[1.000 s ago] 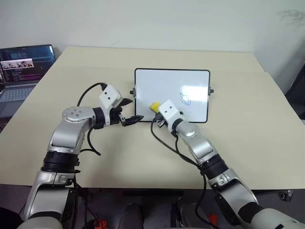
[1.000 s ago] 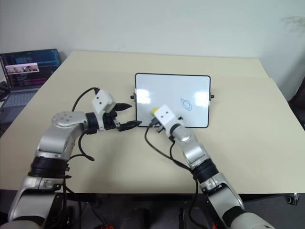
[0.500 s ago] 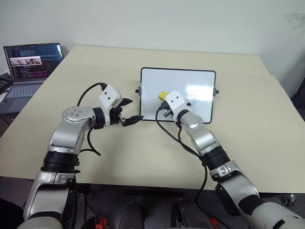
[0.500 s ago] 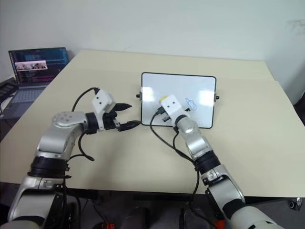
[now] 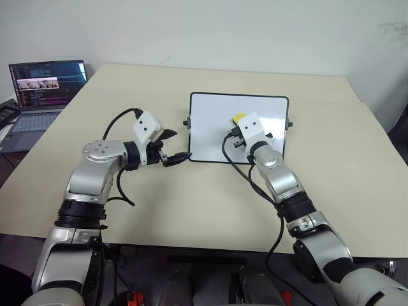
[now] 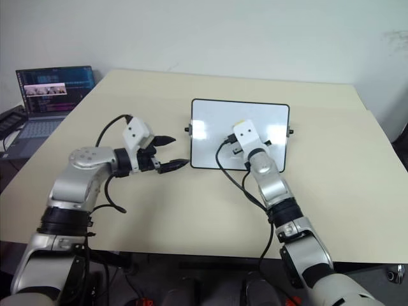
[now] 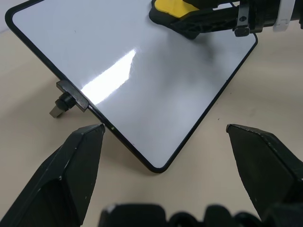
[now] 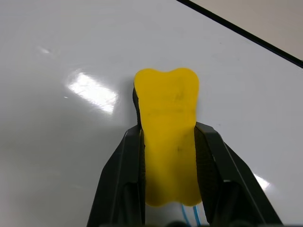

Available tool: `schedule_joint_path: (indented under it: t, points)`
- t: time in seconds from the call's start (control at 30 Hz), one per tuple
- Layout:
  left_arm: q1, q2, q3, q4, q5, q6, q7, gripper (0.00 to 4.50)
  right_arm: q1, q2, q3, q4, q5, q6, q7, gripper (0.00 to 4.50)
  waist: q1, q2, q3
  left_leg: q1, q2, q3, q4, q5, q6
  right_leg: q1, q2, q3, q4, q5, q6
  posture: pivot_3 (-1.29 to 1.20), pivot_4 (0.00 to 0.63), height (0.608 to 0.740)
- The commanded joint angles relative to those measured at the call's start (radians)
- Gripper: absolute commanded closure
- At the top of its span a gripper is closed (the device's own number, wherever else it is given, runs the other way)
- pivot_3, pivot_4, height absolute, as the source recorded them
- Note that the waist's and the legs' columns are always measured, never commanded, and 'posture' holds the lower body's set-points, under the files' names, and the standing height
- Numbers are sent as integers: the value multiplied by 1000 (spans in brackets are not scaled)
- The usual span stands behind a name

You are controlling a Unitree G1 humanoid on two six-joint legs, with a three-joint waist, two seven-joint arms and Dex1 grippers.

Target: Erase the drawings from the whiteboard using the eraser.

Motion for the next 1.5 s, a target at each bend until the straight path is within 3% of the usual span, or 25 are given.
schedule_joint_path:
  t: [0.03, 0.2, 0.27, 0.37, 0.73, 1.1, 1.5]
  points:
    - [-29, 13, 9, -12, 4, -22, -11, 0, 56, -33, -22, 18, 7, 33, 40, 3452, 0, 0, 0, 0, 0, 0, 0, 0, 0, 0, 0, 0, 0, 0, 0, 0, 150, 740]
    - [-30, 16, 18, -15, -3, -20, -18, 0, 107, -35, -26, -239, 109, 17, 204, 3452, -5, 1, 1, -1, 0, 1, -2, 0, 0, -2, 0, 0, -1, 0, -1, 0, 150, 740]
    - [-36, 18, 35, -31, -32, -2, -37, 0, 129, -65, -83, -413, 185, 92, 257, 3459, -6, 3, 3, -5, 0, 1, -3, 0, 0, -6, 0, 0, 0, 0, -3, 0, 150, 740]
    - [-40, 25, 37, -41, -50, 9, -60, 0, 140, -122, -147, -557, 238, 185, 290, 3460, -4, 6, 4, -22, 1, 0, -2, 0, 0, -23, 1, -1, 2, 2, -6, 0, 150, 740]
    - [-77, 25, 25, -3, -39, -6, -69, 0, 154, -293, -253, -545, 235, 171, 291, 3460, -3, 6, 5, -24, 1, 0, -4, -1, -1, -25, 0, -2, 0, -3, -9, 0, 150, 740]
    - [-38, 66, 46, -48, -50, 5, -61, 0, 305, -558, -269, -636, 304, 207, 559, 3468, -4, 6, 5, -24, 1, 0, -4, -2, -1, -25, 0, -2, 0, -3, -9, 0, 150, 740]
    - [-19, 70, 52, -56, -43, 3, -51, 0, 291, -583, -264, -619, 304, 195, 577, 3482, -2, 6, 5, -24, 1, 0, -3, -2, -1, -24, 0, -2, 0, -3, -9, 0, 150, 740]
